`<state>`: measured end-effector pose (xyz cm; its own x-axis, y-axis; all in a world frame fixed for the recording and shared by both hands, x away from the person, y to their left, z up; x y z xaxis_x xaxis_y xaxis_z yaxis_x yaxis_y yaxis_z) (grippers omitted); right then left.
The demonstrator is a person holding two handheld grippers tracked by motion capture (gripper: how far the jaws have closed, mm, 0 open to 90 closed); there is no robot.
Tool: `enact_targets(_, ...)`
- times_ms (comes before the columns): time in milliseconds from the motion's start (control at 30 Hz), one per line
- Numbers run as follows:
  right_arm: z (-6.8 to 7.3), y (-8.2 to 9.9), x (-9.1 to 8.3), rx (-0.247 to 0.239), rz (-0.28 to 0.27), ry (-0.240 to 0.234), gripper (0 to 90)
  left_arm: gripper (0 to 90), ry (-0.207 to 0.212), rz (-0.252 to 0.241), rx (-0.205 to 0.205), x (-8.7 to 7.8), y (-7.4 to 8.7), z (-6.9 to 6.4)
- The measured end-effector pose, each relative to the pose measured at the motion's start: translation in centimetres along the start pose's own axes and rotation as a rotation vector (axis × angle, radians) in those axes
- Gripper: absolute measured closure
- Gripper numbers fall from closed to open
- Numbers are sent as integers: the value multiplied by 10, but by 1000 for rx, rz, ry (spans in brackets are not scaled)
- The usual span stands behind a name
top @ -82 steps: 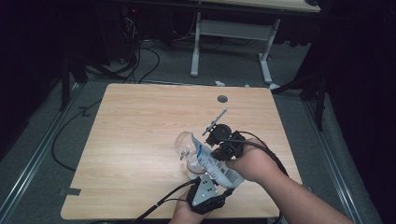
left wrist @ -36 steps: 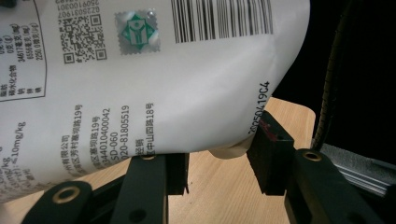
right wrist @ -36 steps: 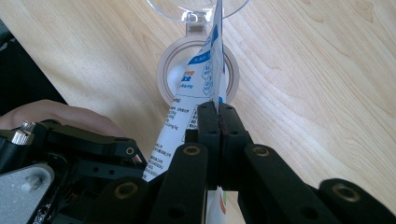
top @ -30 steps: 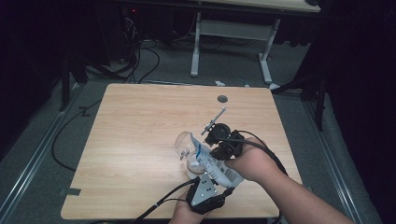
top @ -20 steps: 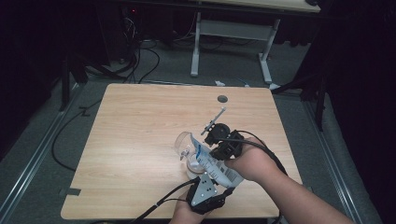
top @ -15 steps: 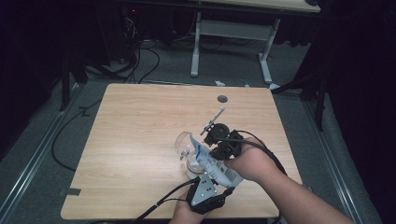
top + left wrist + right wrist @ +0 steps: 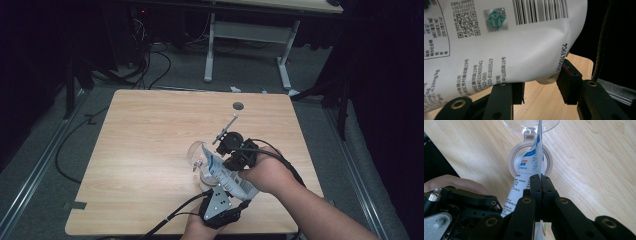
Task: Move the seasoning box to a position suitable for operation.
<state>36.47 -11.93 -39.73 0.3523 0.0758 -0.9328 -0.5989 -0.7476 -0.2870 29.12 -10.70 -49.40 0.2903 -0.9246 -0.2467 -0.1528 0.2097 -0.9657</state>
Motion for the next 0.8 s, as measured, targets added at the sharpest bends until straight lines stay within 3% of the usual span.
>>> enact_targets(800,0,0,-2,-3,-4,0,898,609,3,-14,-4,0,-2,-1)
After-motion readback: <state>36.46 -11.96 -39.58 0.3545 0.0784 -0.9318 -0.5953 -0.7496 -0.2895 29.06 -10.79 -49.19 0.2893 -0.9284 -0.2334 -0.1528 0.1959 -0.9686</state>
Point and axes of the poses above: each handheld gripper's, and its own axes: x roughly forward along the jaws, y roughly out of its underside, z roughly to its left, the point moved 8 cm from there along x, roughly forward along the jaws, and after that the axes turned 8 degrees about y, right-handed, at the moved point
